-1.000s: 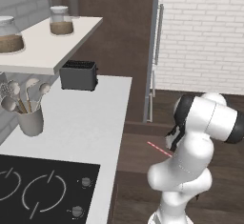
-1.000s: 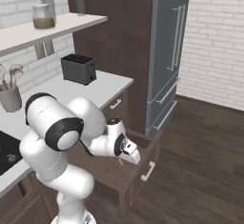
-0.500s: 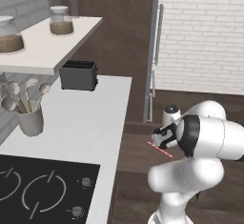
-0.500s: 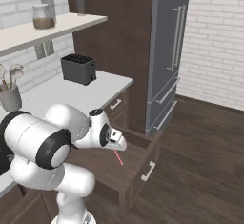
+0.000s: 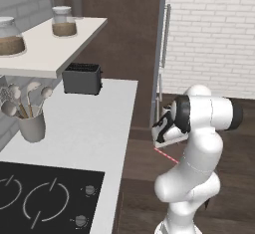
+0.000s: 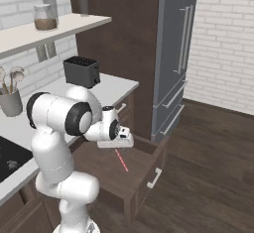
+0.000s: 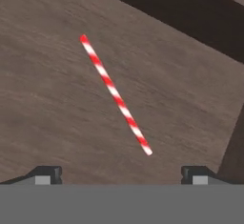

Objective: Take a straw from the drawer in front and place it inside the glass cup on the dining counter.

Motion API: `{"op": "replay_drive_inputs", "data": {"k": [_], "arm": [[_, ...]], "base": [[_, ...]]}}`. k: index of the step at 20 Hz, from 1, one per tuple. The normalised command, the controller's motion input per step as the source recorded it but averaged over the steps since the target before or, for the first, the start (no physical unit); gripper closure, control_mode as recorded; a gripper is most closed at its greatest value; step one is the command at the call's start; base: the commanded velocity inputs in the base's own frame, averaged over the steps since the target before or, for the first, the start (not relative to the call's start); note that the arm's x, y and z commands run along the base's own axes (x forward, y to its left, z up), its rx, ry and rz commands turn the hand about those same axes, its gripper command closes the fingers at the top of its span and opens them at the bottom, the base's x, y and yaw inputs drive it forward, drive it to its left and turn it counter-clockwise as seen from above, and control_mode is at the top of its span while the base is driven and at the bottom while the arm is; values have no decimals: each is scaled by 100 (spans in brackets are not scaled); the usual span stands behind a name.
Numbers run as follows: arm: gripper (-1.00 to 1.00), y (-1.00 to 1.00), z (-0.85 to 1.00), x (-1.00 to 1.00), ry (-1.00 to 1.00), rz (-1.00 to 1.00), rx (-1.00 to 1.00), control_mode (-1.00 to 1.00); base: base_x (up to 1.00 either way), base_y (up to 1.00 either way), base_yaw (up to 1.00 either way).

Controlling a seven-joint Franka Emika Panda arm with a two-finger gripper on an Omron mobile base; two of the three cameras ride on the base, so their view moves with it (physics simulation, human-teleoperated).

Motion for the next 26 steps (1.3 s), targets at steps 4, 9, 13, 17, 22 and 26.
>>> {"op": "replay_drive_inputs", "data": {"k": [4, 9, 13, 17, 22, 26], "arm": [[-100, 7, -53, 42, 23, 12, 1, -100], [-100, 0, -49, 34, 15, 10, 6, -100], [-100, 0, -47, 1, 4, 11, 9, -100], [-100, 0, -45, 0, 0, 11, 8, -100], [-100, 0, -28, 7, 0, 11, 5, -100], [-100, -1, -27, 19, 0, 10, 3, -100]], "base": [[0, 0, 0], [0, 0, 0], [0, 0, 0], [0, 0, 0], [0, 0, 0], [0, 0, 0]]}}
